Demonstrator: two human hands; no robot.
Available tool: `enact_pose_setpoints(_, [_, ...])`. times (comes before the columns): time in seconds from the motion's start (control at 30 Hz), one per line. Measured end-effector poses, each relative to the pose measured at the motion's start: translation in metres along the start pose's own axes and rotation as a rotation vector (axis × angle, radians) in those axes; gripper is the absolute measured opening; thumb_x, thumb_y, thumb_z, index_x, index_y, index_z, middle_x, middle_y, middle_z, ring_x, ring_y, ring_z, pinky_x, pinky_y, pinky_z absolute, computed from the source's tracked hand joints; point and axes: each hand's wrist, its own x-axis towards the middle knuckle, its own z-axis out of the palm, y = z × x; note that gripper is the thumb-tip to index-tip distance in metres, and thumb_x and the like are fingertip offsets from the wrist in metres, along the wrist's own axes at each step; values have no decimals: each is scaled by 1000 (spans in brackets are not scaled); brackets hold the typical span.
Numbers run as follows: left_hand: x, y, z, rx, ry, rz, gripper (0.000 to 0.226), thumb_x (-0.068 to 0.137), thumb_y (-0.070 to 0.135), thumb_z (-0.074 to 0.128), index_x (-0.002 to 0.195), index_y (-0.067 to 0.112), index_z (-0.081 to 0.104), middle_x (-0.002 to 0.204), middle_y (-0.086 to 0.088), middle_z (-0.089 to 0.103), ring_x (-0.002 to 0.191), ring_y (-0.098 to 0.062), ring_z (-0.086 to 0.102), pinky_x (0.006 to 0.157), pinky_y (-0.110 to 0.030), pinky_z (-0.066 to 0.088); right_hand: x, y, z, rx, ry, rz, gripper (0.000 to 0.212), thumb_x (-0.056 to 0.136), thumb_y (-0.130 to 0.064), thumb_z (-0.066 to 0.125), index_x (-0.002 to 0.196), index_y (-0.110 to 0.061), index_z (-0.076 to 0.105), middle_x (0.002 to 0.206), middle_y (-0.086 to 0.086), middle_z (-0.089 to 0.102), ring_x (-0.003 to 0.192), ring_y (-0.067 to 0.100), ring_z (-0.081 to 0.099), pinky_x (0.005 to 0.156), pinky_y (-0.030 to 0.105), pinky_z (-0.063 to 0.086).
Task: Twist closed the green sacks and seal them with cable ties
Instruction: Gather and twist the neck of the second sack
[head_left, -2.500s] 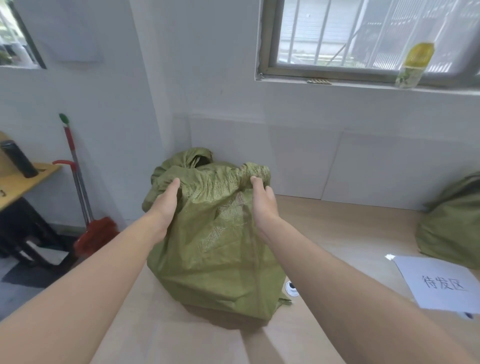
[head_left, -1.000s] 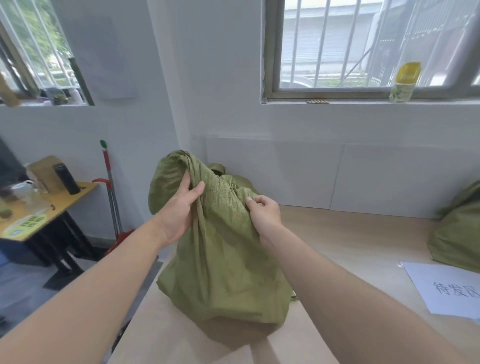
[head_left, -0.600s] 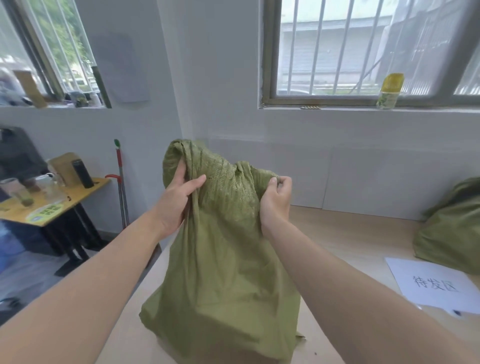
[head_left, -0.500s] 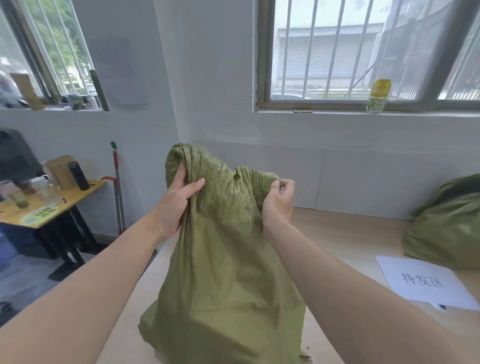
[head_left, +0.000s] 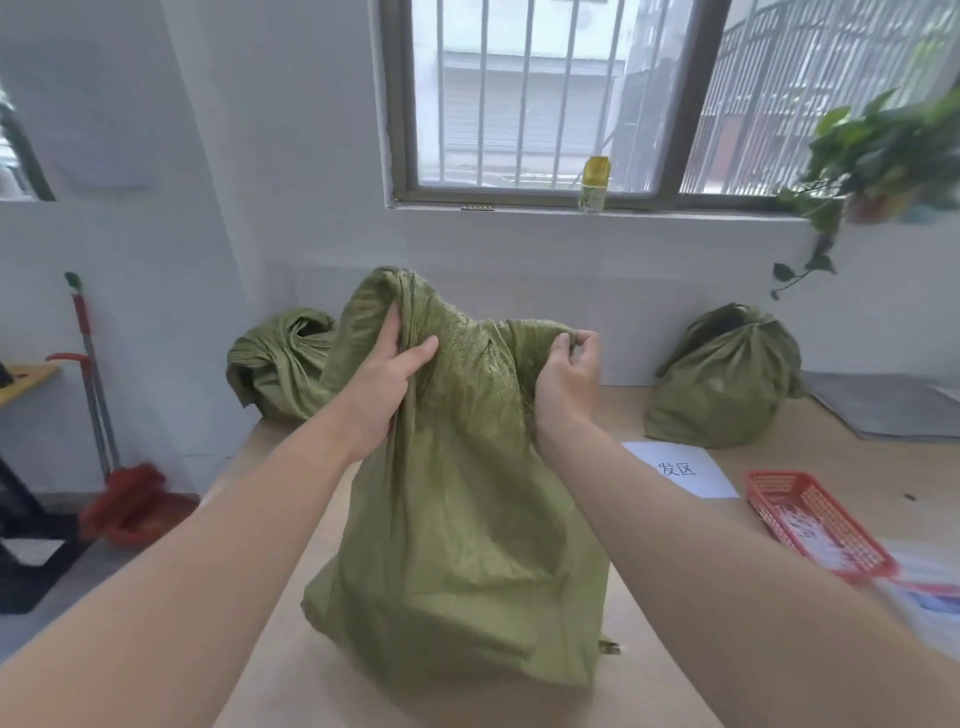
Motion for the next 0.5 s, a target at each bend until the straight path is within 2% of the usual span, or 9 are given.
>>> enact_pose_setpoints(0.13, [-2,1,57,2,-31,-2,72,103,22,59,160,43,20,151,13,52,130,-11,59,115,-45,43,26,-6,-61,17,26,25,14,108,-26,41,97,-19,44,82,-3,45,69,14,40,67,31,37])
enact_pose_setpoints(0.27, [3,-2,119,5,-37,-16,75,99,30,64,157,50,21,154,12,49,131,-15,59,113,-46,45,63,-9,-116,65,11,50,14,108,-25,40,96,-20,43,78,-6,40,67,13,38,65,29,34])
enact_pose_setpoints(0.4, [14,-10,188,-46,82,-18,73,102,31,61,157,51,17,152,10,48,129,-18,59,110,-49,47,110,-8,-171,129,-35,99,14,108,-24,40,95,-21,44,79,-5,40,67,13,36,63,28,32])
enact_pose_setpoints(0.5, [23,-24,230,-91,188,-29,73,102,36,59,157,51,15,153,10,47,132,-19,55,112,-52,44,144,-5,-213,164,-85,162,11,109,-23,41,100,-19,47,84,-4,43,71,13,38,65,28,35])
